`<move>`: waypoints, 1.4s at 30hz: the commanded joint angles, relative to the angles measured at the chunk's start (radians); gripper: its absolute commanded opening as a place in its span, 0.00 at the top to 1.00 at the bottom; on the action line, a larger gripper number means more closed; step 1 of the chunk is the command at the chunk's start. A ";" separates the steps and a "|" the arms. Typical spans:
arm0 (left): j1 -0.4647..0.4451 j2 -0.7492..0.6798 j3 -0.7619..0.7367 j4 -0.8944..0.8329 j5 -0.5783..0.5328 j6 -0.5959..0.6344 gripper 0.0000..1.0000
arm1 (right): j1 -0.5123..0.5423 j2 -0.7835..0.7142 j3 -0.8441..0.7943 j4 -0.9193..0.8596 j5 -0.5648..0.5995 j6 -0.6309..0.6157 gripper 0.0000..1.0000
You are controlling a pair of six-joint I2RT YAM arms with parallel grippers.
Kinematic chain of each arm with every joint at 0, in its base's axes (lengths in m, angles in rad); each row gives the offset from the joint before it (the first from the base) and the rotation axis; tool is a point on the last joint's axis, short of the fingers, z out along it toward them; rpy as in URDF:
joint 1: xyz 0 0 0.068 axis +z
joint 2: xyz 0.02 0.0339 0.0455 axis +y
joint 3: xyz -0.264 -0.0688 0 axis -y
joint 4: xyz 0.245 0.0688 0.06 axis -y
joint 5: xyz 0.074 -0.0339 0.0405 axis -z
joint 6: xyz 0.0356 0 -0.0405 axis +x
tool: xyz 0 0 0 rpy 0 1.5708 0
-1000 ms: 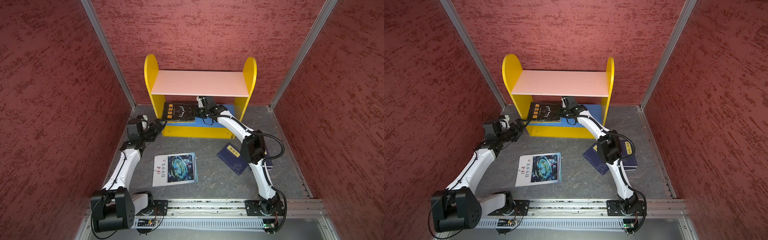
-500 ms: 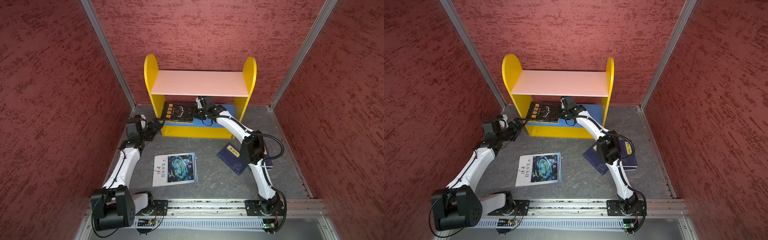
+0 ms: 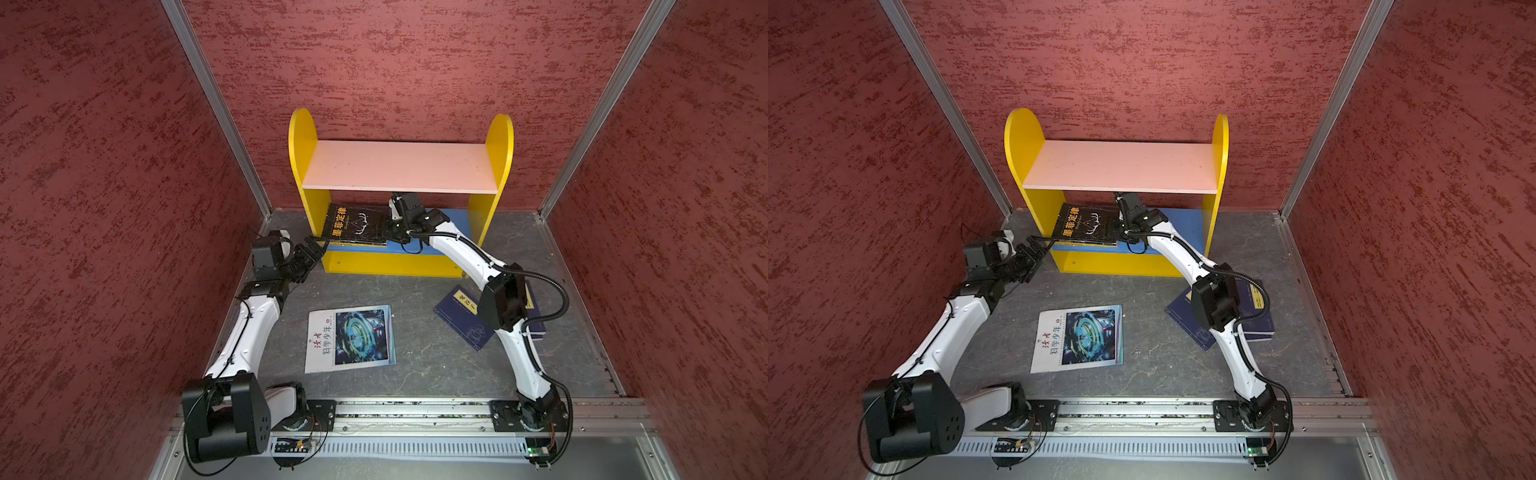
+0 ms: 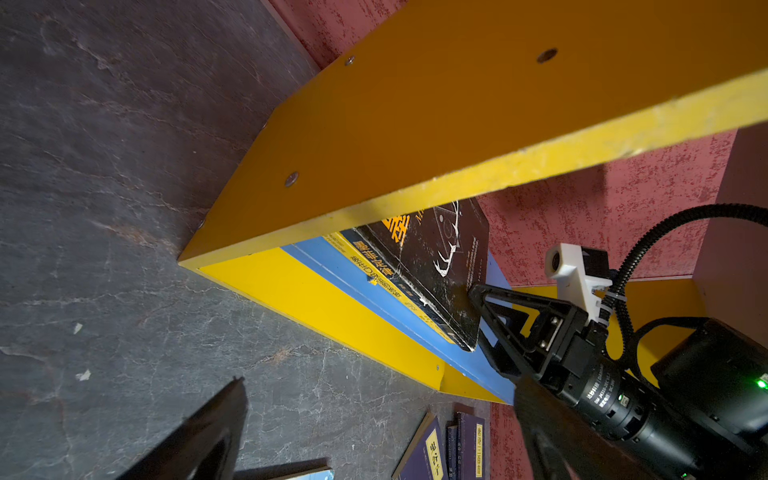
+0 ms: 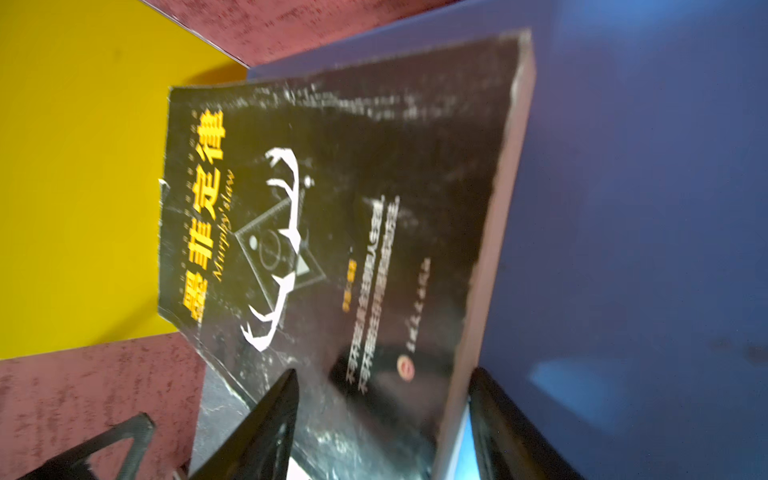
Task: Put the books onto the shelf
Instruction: 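Press the black book flat onto the yellow book with the right gripper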
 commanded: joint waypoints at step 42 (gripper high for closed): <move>0.002 -0.033 -0.037 0.020 -0.011 -0.012 0.00 | 0.030 -0.086 0.010 0.147 0.058 -0.107 0.70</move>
